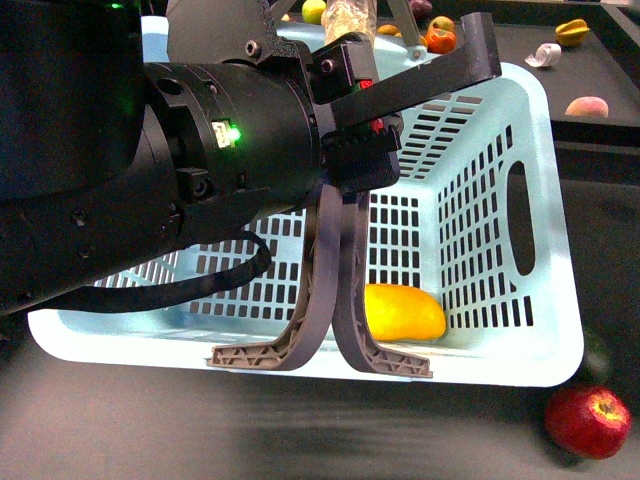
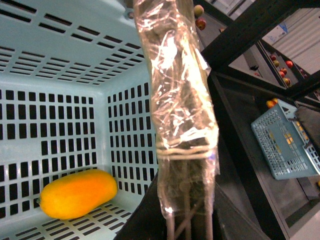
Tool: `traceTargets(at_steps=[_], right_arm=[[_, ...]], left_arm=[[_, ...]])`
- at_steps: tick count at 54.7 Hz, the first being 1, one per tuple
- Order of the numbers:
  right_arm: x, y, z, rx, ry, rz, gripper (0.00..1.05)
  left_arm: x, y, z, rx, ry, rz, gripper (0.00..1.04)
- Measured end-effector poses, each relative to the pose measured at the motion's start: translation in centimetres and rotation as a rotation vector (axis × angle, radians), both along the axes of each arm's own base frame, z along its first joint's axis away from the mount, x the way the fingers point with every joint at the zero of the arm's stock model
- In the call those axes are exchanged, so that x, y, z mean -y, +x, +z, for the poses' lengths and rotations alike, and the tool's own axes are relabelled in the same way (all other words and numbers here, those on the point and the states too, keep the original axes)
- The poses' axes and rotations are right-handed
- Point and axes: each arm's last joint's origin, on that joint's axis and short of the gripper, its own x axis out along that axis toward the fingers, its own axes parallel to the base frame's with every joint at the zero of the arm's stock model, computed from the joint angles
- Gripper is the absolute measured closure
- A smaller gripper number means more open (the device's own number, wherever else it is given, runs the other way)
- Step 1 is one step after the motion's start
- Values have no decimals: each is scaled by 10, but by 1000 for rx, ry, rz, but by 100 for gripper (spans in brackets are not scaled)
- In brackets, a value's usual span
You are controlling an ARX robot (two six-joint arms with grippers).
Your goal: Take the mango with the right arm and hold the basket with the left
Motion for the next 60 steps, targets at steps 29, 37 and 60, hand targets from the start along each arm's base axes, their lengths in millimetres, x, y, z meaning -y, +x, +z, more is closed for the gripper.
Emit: traceTargets(at_steps=[29,37,60], right_arm=[[26,-87,-8,-8,-144,-262,8],[26,-87,-9,-9,-148,-260,8],[24,-100,-19,335,-443,-336,71]], left_arm=[[1,0,0,-1,-1,-8,98],[0,0,0,-1,-1,-7,98],[1,-1,0,-1,-1,-9,98]])
